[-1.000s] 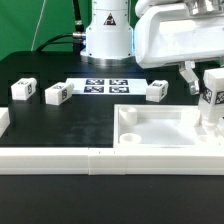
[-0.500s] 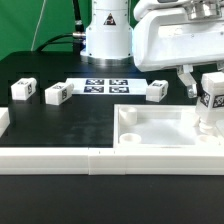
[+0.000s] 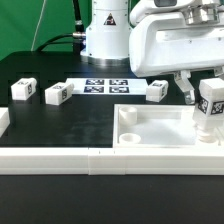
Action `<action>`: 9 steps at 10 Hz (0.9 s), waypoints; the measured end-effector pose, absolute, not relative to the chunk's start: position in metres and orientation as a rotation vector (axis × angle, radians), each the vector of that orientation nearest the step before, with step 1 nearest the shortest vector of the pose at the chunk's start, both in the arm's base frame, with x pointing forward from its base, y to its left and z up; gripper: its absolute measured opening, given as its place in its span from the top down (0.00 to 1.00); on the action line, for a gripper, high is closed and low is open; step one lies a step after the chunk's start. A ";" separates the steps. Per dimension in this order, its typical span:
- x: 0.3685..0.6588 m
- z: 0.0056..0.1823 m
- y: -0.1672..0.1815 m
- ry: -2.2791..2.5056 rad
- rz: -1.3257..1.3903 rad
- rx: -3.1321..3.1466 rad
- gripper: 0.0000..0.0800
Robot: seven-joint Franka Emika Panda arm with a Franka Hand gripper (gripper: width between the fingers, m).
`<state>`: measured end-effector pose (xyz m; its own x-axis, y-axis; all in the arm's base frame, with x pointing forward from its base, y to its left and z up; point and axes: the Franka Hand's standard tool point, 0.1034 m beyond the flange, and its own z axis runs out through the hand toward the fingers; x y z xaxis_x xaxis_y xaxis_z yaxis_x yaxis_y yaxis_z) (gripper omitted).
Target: Assemble one leg
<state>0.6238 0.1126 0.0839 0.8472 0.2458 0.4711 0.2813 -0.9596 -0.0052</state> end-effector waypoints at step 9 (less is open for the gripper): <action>0.617 0.069 0.118 -0.413 -0.789 -2.933 0.64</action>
Offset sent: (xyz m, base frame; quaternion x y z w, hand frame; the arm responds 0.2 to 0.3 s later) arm -0.0054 0.0077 -0.0102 -0.0018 0.0082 0.0163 0.9998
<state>0.6175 0.1177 0.0687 0.8313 0.2378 0.5023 0.2772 -0.9608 -0.0039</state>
